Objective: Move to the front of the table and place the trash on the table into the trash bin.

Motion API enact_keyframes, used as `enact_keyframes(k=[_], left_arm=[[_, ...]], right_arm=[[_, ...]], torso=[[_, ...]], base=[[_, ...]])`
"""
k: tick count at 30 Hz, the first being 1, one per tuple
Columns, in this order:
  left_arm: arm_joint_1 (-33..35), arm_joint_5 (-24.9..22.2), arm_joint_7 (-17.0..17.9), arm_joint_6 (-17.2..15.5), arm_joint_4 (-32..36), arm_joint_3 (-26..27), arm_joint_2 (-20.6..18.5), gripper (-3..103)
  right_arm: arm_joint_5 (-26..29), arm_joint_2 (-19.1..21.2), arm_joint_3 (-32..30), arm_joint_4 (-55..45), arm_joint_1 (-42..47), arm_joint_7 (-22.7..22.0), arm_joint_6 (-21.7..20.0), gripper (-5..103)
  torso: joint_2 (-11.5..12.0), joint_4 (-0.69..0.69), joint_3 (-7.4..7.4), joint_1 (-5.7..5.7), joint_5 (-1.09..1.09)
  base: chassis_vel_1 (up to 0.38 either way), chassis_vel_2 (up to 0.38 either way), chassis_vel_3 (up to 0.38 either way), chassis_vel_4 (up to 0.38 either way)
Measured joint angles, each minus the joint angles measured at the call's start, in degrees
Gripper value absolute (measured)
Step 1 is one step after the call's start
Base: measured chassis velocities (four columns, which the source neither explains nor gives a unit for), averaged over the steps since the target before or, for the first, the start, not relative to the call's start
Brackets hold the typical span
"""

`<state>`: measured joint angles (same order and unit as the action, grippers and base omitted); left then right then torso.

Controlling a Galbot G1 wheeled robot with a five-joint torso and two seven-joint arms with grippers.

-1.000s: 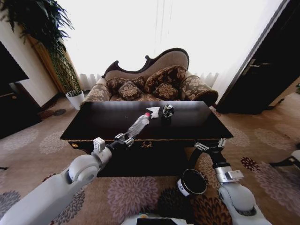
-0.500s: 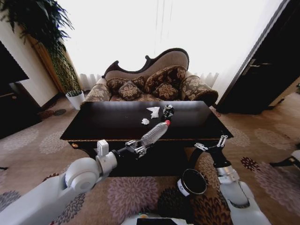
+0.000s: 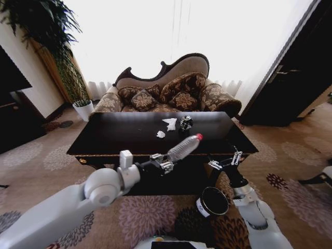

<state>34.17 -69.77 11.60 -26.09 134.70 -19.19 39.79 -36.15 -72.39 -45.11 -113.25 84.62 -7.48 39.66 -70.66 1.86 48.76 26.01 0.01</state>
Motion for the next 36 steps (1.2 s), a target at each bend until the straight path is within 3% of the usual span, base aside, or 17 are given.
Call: enact_keyframes(k=[5,14,22,28,36], left_arm=[[-2.4,0.5,-0.3,-0.1,-0.1,-2.2,0.7,41],[-8.6,-3.5,0.7,-0.1,0.5,-3.8,1.1,41],[-7.8,-2.9,1.5,0.0,-0.9,-6.7,3.2,41],[-7.5,0.8,0.4,0.7,-2.1,-8.5,4.2,41],[-8.5,0.2,1.2,0.7,-2.8,-9.9,6.5,41]], right_arm=[[0.5,-0.2,-0.1,-0.2,0.5,0.2,-0.1,100],[0.1,-0.8,0.6,0.1,0.4,0.3,0.0,100],[0.7,-0.9,0.4,-1.1,0.7,0.3,-0.1,100],[0.8,-1.1,0.3,-1.4,1.2,0.4,-0.2,100],[0.6,-1.1,0.4,-2.1,1.6,0.5,-0.2,100]], torso=[[0.0,0.00,0.00,0.00,0.00],[0.0,0.00,0.00,0.00,-0.01],[0.0,0.00,0.00,0.00,0.00],[0.0,0.00,-0.01,-0.01,0.00],[0.0,-0.01,0.00,-0.01,0.00]], base=[[0.000,0.000,0.000,0.000],[0.000,0.000,0.000,0.000],[0.000,0.000,0.000,0.000],[0.000,0.000,0.000,0.000],[0.000,0.000,0.000,0.000]])
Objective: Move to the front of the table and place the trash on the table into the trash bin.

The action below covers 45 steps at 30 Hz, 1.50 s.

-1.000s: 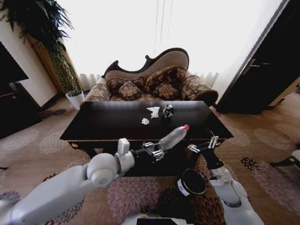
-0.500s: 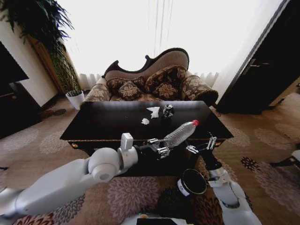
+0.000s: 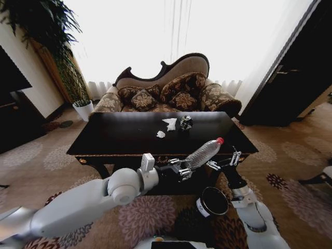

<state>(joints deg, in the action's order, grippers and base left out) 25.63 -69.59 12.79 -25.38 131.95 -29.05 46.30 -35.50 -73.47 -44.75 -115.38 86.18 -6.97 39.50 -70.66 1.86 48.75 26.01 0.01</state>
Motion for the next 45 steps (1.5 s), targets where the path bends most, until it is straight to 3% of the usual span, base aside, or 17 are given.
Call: enact_keyframes(k=[6,9,11,18,20,27,30,33,35,39,41,45], left_arm=[[-0.6,-0.1,0.8,-0.6,-0.4,-2.0,2.0,41],[-1.4,-0.1,0.8,-0.6,-0.6,-2.5,2.1,41],[-1.5,-0.2,0.8,-0.6,-0.6,-2.4,1.9,41],[-1.3,-0.3,0.8,-0.4,-0.3,-1.8,1.1,41],[-1.2,-0.3,0.8,-0.4,-0.3,-1.8,1.0,41],[-0.5,-0.1,0.8,-0.4,0.0,-1.1,0.4,41],[-0.9,0.0,0.8,-0.5,0.1,-1.0,0.4,38],[-1.6,0.0,1.0,-0.5,0.3,-0.8,0.7,54],[-1.8,0.1,1.1,-0.3,0.5,-0.8,0.7,54],[-1.9,0.7,1.2,0.4,1.2,-0.2,0.7,77],[-1.8,1.0,1.3,0.5,1.3,0.1,0.7,77],[-1.4,3.1,1.2,1.7,1.8,1.7,0.1,97]], right_arm=[[-0.2,-0.3,0.1,-0.5,0.5,0.0,0.2,103],[-0.4,-0.5,0.1,-0.4,0.7,0.0,0.9,94],[-0.4,-0.6,0.2,-0.3,0.7,0.1,1.2,94],[-0.4,-0.7,0.6,0.0,0.6,0.1,1.5,62],[-0.4,-0.7,0.6,0.0,0.6,0.1,1.6,62],[-0.1,-0.7,0.5,1.0,0.9,0.1,2.3,42],[0.1,-0.7,0.4,1.1,0.9,0.0,2.3,40],[0.5,-0.7,0.3,1.4,0.8,-0.1,2.3,37],[0.5,-0.7,0.3,1.4,0.8,-0.1,2.3,35],[0.6,-0.8,0.3,1.7,1.1,0.0,2.3,28],[0.6,-0.9,0.3,1.8,1.2,0.1,2.3,28],[0.7,-1.1,0.5,1.9,1.2,0.2,2.3,28]], torso=[[0.0,0.00,0.00,0.00,0.00],[0.0,0.01,0.00,0.00,0.00],[0.0,0.01,0.00,0.00,0.00],[0.0,0.00,0.00,0.00,0.00],[0.0,0.00,0.00,0.00,0.00],[0.0,0.00,0.00,0.00,0.00],[0.0,0.00,0.00,0.00,0.00],[0.0,0.00,0.00,0.00,0.00],[0.0,0.01,0.00,0.00,0.00],[0.0,0.00,0.00,0.00,0.00],[0.0,0.00,0.00,0.00,0.00],[0.0,0.00,0.00,0.00,0.00]], base=[[0.000,0.000,0.000,0.000],[0.000,0.000,0.000,0.000],[0.000,0.000,0.000,0.000],[0.000,0.000,0.000,0.000],[0.000,0.000,0.000,0.000],[0.000,0.000,0.000,0.000],[0.000,0.000,0.000,0.000],[0.000,0.000,0.000,0.000],[0.000,0.000,0.000,0.000],[0.000,0.000,0.000,0.000],[0.000,0.000,0.000,0.000],[0.000,0.000,0.000,0.000]])
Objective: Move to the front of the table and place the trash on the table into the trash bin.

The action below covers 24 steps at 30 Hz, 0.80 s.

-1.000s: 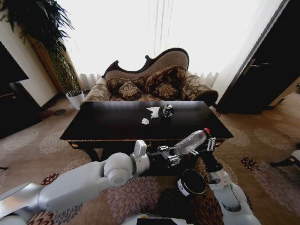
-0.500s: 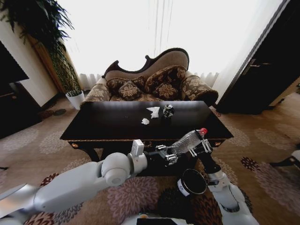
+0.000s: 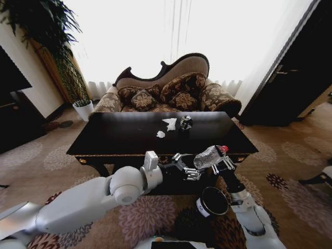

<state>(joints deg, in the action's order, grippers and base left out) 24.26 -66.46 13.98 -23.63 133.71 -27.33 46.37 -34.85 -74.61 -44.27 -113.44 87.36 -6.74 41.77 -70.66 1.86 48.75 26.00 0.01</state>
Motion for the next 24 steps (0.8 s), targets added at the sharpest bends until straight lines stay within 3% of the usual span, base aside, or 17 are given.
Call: enact_keyframes(k=[2,7,10,11,13,16,17,20,22,24], left_arm=[[0.1,0.1,0.0,0.1,0.0,0.2,-0.1,97],[5.4,4.4,-0.5,1.8,0.3,7.5,-2.1,100],[11.3,6.2,-2.0,2.1,1.4,18.3,-4.2,100],[11.3,6.2,-2.0,2.1,1.4,18.3,-4.2,100],[17.0,6.7,-3.1,2.4,2.1,26.8,-6.2,100],[22.7,8.2,-4.4,3.8,3.0,33.3,-8.8,100],[22.7,8.2,-4.4,3.8,3.0,33.3,-8.8,100],[31.2,11.9,-5.5,5.5,4.8,40.4,-10.1,100],[32.3,12.5,-5.7,5.7,4.9,41.4,-10.1,100],[40.5,18.6,-6.8,7.8,5.2,49.1,-9.6,100]], right_arm=[[0.0,0.0,0.0,0.0,0.0,0.0,0.0,28],[0.4,-0.3,0.4,0.4,0.0,0.2,0.0,28],[0.5,-0.5,0.6,0.8,0.2,0.3,0.1,28],[0.5,-0.5,0.6,0.8,0.2,0.3,0.1,28],[0.6,-0.5,0.9,1.0,0.1,0.4,0.1,28],[1.1,-0.5,1.2,1.1,-0.1,0.7,0.1,28],[1.1,-0.5,1.2,1.1,-0.1,0.7,0.1,28],[2.3,-0.5,1.7,1.1,-0.2,1.1,-0.2,28],[2.6,-0.5,1.7,1.1,-0.2,1.2,-0.3,28],[4.6,-0.7,2.1,1.6,0.6,1.8,-0.5,28]], torso=[[0.0,0.00,0.00,0.00,0.00],[0.0,0.00,0.00,0.00,0.01],[0.0,0.00,0.00,0.00,0.02],[0.0,0.00,0.00,0.00,0.02],[0.0,-0.01,0.00,0.00,0.02],[0.0,-0.01,-0.01,0.00,0.02],[0.0,-0.01,-0.01,0.00,0.02],[0.0,0.00,0.00,0.00,0.02],[0.0,-0.01,0.00,0.00,0.02],[0.0,-0.02,-0.01,0.00,0.00]], base=[[0.000,0.000,0.000,0.000],[0.000,0.000,0.000,0.000],[0.000,0.000,0.000,0.000],[0.000,0.000,0.000,0.000],[0.000,0.000,0.000,0.000],[0.000,0.000,0.000,0.000],[0.000,0.000,0.000,0.000],[0.000,0.000,0.000,0.000],[0.000,0.000,0.000,0.000],[0.000,0.000,0.000,0.000]])
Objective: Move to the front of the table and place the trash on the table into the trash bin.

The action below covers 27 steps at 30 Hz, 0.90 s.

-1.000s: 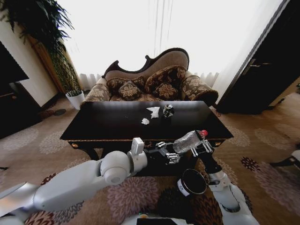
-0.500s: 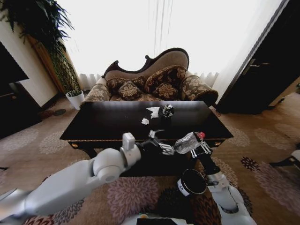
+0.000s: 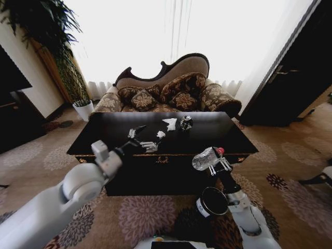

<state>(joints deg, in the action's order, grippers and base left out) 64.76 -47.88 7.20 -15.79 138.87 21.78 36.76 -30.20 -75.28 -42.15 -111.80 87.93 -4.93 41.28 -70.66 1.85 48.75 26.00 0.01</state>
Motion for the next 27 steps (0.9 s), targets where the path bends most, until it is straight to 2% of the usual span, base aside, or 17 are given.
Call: enact_keyframes(k=[2,4,5,6,8,11,13,14,17,23,25,27], left_arm=[[3.1,3.0,0.9,1.3,-0.6,2.4,0.7,100],[3.6,3.5,1.1,1.8,-1.0,2.9,1.2,100],[4.3,3.7,1.2,2.3,-1.6,4.0,1.8,100],[5.6,4.1,0.9,2.9,-1.7,5.5,2.3,100],[6.3,4.3,0.7,3.1,-1.8,6.5,2.5,100],[13.8,7.5,-1.2,6.1,-3.3,15.0,4.9,100],[14.9,8.2,-1.6,6.7,-3.8,16.6,5.6,100],[18.4,9.2,-3.0,8.0,-4.8,20.9,7.7,100],[24.0,9.7,-6.1,10.8,-7.0,27.6,11.9,100],[28.3,9.8,-8.6,13.9,-10.0,33.1,15.2,100],[29.8,11.4,-9.2,16.4,-12.6,35.8,17.3,100],[30.1,11.9,-9.3,16.9,-13.1,36.2,17.9,100]], right_arm=[[1.7,-0.4,-0.3,0.3,1.1,0.2,0.0,28],[2.9,-0.9,-1.3,0.3,2.5,0.3,0.1,28],[4.4,-1.5,-2.2,0.3,3.9,0.4,0.1,28],[5.7,-1.8,-2.6,0.3,4.8,0.7,0.1,28],[6.3,-1.9,-2.7,0.3,5.1,0.9,0.1,28],[9.0,-2.1,-2.7,1.1,6.1,1.7,0.1,28],[9.5,-2.2,-2.7,1.3,6.3,1.9,0.1,28],[10.6,-2.1,-2.7,1.8,6.8,2.0,0.0,28],[12.0,-1.8,-2.7,3.2,7.3,2.1,0.0,28],[13.8,-1.6,-2.7,4.8,7.5,2.3,-0.2,28],[15.5,-1.6,-2.1,5.7,7.5,2.6,-0.8,28],[15.9,-1.6,-2.0,5.9,7.5,2.6,-0.9,28]], torso=[[0.0,-0.02,0.00,-0.01,0.01],[0.0,-0.03,0.00,0.00,0.00],[0.0,0.07,0.00,0.00,0.02],[0.0,0.10,0.00,0.00,0.02],[0.0,0.08,0.00,0.00,0.03],[0.0,0.01,0.00,0.00,-0.01],[0.0,0.00,0.00,0.00,0.00],[0.0,0.01,0.00,0.00,0.01],[0.0,0.01,-0.01,0.00,0.02],[0.0,0.01,0.00,-0.01,0.00],[0.0,0.01,0.00,0.00,0.00],[0.0,0.01,0.00,0.00,0.01]], base=[[0.000,0.000,0.000,0.000],[0.000,0.000,0.000,0.000],[0.000,0.000,0.000,0.000],[0.000,0.000,0.000,0.000],[0.000,0.000,0.000,0.000],[0.000,0.000,0.000,0.000],[0.000,0.000,0.000,0.000],[0.000,0.000,0.000,0.000],[0.000,0.000,0.000,0.000],[0.000,0.000,0.000,0.000],[0.000,0.000,0.000,0.000],[0.000,0.000,0.000,0.000]])
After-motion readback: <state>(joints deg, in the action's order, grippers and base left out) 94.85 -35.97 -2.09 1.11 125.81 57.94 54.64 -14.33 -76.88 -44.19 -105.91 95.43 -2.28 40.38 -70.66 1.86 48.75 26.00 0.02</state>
